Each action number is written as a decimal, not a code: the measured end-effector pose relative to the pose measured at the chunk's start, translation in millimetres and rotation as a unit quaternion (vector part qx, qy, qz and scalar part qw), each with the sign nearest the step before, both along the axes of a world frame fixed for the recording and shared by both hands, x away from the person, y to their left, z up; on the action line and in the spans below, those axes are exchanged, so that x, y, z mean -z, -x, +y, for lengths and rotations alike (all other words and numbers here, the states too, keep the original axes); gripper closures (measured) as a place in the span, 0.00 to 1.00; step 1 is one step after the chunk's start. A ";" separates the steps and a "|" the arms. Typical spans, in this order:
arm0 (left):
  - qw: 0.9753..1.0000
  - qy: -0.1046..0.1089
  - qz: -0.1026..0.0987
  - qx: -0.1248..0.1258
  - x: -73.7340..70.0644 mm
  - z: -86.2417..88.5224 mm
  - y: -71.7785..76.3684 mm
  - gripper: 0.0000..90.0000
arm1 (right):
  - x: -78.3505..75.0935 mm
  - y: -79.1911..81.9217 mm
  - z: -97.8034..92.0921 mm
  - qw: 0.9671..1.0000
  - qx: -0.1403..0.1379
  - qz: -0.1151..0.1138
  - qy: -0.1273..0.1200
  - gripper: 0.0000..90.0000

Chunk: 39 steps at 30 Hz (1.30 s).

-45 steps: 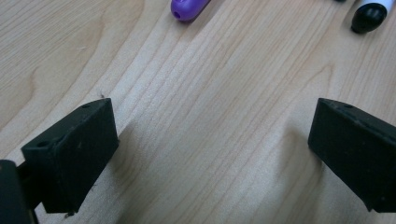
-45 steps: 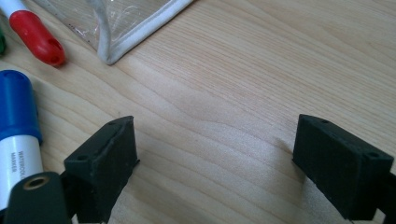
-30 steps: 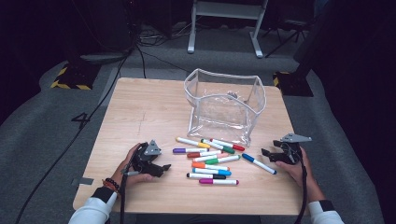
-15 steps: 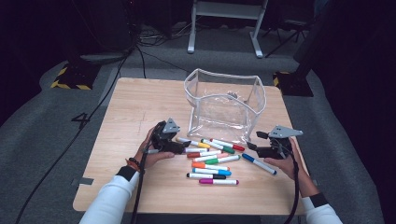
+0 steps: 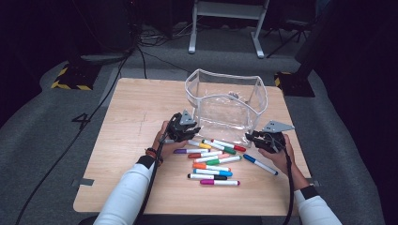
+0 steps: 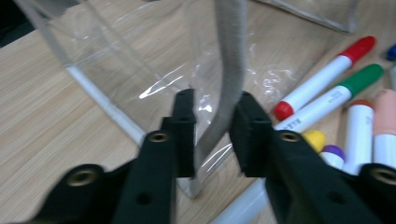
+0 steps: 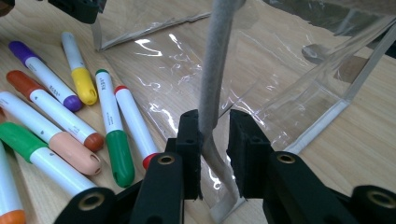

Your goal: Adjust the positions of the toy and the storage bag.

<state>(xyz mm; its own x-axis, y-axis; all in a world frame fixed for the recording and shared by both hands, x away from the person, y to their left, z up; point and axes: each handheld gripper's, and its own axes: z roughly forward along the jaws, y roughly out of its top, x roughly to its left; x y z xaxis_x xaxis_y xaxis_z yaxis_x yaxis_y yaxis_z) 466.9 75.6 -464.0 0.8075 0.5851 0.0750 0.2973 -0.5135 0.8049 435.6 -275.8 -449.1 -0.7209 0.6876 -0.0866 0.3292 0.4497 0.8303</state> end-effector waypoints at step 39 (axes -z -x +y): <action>1.000 -0.016 -0.006 0.000 -7.5 43.7 16.4 0.97 | 1.7 4.2 12.6 0.999 -0.035 -0.005 0.010 0.97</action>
